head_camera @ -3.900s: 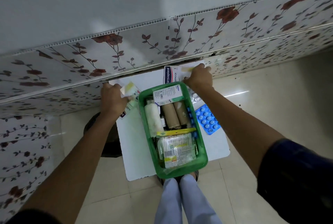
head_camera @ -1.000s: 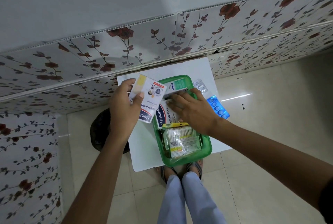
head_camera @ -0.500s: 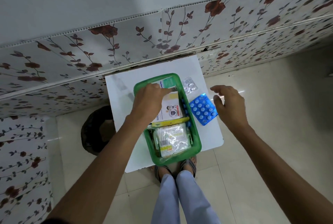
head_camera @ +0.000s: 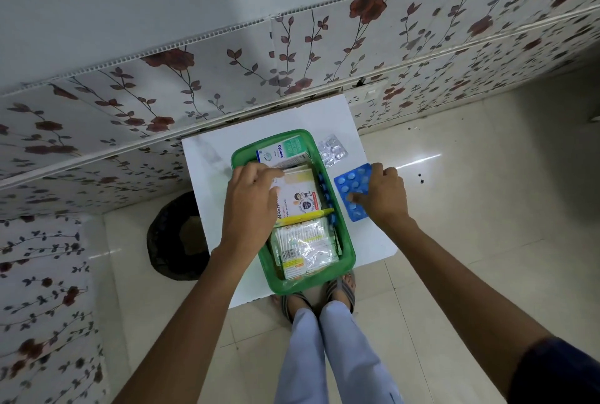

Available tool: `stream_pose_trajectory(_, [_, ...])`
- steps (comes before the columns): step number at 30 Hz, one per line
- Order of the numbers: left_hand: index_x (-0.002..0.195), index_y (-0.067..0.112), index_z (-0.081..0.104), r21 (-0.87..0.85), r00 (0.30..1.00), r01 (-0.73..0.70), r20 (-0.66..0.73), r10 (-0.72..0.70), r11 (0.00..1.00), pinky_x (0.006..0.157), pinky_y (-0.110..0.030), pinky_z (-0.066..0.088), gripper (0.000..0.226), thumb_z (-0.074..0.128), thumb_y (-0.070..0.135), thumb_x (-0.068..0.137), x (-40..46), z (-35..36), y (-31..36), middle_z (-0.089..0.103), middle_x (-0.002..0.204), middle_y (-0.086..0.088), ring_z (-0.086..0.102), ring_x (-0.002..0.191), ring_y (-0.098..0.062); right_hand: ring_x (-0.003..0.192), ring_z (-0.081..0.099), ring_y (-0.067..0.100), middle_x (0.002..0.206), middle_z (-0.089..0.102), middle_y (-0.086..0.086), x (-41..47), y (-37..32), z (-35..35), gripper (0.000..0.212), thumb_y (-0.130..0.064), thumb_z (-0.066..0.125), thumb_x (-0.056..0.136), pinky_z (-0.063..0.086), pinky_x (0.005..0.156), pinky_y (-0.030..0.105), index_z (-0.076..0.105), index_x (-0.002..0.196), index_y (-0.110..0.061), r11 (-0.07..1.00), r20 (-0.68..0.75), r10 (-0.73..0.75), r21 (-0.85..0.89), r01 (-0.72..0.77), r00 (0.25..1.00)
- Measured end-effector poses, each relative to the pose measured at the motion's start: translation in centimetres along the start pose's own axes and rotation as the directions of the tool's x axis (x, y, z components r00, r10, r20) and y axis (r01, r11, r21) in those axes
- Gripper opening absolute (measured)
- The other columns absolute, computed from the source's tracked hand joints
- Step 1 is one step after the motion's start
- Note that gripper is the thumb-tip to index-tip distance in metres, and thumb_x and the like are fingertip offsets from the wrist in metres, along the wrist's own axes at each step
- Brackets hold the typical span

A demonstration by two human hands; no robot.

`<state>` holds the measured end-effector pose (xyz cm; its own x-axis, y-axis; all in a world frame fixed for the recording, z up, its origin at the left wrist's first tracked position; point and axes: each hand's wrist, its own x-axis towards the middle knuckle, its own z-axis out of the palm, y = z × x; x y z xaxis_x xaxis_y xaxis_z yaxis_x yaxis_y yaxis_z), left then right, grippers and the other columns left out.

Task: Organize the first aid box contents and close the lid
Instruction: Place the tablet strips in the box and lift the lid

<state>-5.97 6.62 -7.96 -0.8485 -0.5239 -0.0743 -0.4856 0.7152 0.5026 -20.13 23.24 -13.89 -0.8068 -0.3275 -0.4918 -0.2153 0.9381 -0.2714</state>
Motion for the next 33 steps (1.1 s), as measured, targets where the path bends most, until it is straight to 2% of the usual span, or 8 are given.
stream_pose_trajectory(3, [0.108, 0.008, 0.064, -0.141, 0.990, 0.103, -0.077, -0.114, 0.985, 0.083, -0.020, 0.041, 0.025, 0.049, 0.005, 0.087, -0.3, -1.1, -0.2, 0.059, 0.109, -0.014, 0.055, 0.104, -0.026, 0.095, 0.058, 0.042, 0.105, 0.062, 0.028, -0.9, -0.6, -2.4, 0.024, -0.009, 0.051, 0.089, 0.049, 0.077, 0.042, 0.050, 0.110, 0.003, 0.986, -0.077, -0.036, 0.161, 0.048, 0.996])
stream_pose_trajectory(7, [0.103, 0.007, 0.065, -0.314, 0.950, 0.170, -0.201, -0.240, 0.934, 0.073, 0.000, 0.037, 0.025, 0.046, 0.004, 0.088, -0.9, -2.3, -0.5, 0.061, 0.106, -0.013, 0.054, 0.087, -0.007, 0.094, 0.060, 0.032, 0.109, 0.062, 0.019, -4.4, -2.6, -6.4, 0.039, 0.008, 0.045, 0.081, 0.052, 0.081, 0.046, 0.057, 0.116, -0.006, 0.883, -0.351, -0.394, 0.113, 0.456, 0.849])
stream_pose_trajectory(12, [0.100, 0.007, 0.066, -0.387, 0.917, 0.230, -0.220, -0.332, 0.893, 0.069, -0.001, 0.038, 0.026, 0.045, 0.004, 0.087, -2.0, -2.0, -0.9, 0.064, 0.102, -0.012, 0.052, 0.080, -0.003, 0.087, 0.065, 0.026, 0.101, 0.072, 0.011, -7.5, -6.0, -5.2, 0.029, -0.002, 0.055, 0.081, 0.053, 0.076, 0.037, 0.063, 0.108, -0.012, 0.736, 0.176, -0.677, 0.152, 0.660, 0.714])
stream_pose_trajectory(16, [0.101, 0.009, 0.066, -0.393, 0.925, 0.257, -0.163, -0.342, 0.883, 0.069, -0.004, 0.041, 0.025, 0.048, 0.005, 0.085, -2.5, -1.5, -0.8, 0.063, 0.104, -0.013, 0.058, 0.083, -0.014, 0.071, 0.066, 0.030, 0.078, 0.073, 0.008, -7.7, -7.2, -1.5, 0.034, -0.009, 0.077, 0.059, 0.051, 0.064, 0.038, 0.067, 0.091, -0.014, 0.579, 0.249, -0.775, -0.092, 0.810, 0.581])
stream_pose_trajectory(21, [0.115, 0.011, 0.059, -0.336, 0.920, 0.318, -0.115, -0.374, 0.886, 0.090, -0.043, 0.048, 0.032, 0.052, 0.011, 0.083, -2.3, -0.9, -1.5, 0.055, 0.117, -0.014, 0.055, 0.107, -0.030, 0.092, 0.060, 0.025, 0.102, 0.068, 0.011, -2.8, -7.9, -3.2, 0.024, -0.006, 0.055, 0.085, 0.044, 0.074, 0.028, 0.064, 0.106, -0.011, 0.844, -0.239, -0.469, 0.160, 0.511, 0.850])
stream_pose_trajectory(24, [0.132, 0.008, 0.044, -0.328, 0.878, 0.442, -0.033, -0.478, 0.834, 0.098, -0.044, 0.043, 0.044, 0.047, 0.011, 0.088, -2.3, -0.2, -1.8, 0.051, 0.130, -0.018, 0.051, 0.117, -0.033, 0.109, 0.053, 0.034, 0.119, 0.058, 0.019, 2.4, -7.0, -2.2, 0.035, -0.014, 0.053, 0.088, 0.043, 0.086, 0.035, 0.051, 0.121, -0.004, 0.977, -0.196, -0.188, 0.064, 0.204, 0.962])
stream_pose_trajectory(28, [0.131, 0.011, 0.047, -0.340, 0.863, 0.494, 0.082, -0.498, 0.800, 0.067, -0.018, 0.036, 0.039, 0.035, 0.010, 0.095, -2.6, 0.2, -1.5, 0.068, 0.110, -0.014, 0.057, 0.086, -0.019, 0.111, 0.052, 0.038, 0.122, 0.053, 0.024, 4.3, -7.2, 0.2, 0.043, -0.020, 0.056, 0.087, 0.044, 0.088, 0.042, 0.041, 0.122, 0.001, 0.995, -0.025, -0.095, -0.020, 0.095, 0.995])
stream_pose_trajectory(33, [0.126, 0.017, 0.054, -0.441, 0.845, 0.509, 0.091, -0.527, 0.739, 0.082, -0.031, 0.046, 0.037, 0.038, 0.009, 0.094, -2.6, 0.0, -1.8, 0.069, 0.111, -0.011, 0.062, 0.096, -0.023, 0.100, 0.058, 0.035, 0.111, 0.062, 0.022, 3.3, -6.6, -1.3, 0.024, 0.001, 0.043, 0.088, 0.043, 0.076, 0.034, 0.054, 0.109, 0.003, 0.989, -0.219, -0.031, 0.134, 0.062, 0.975])
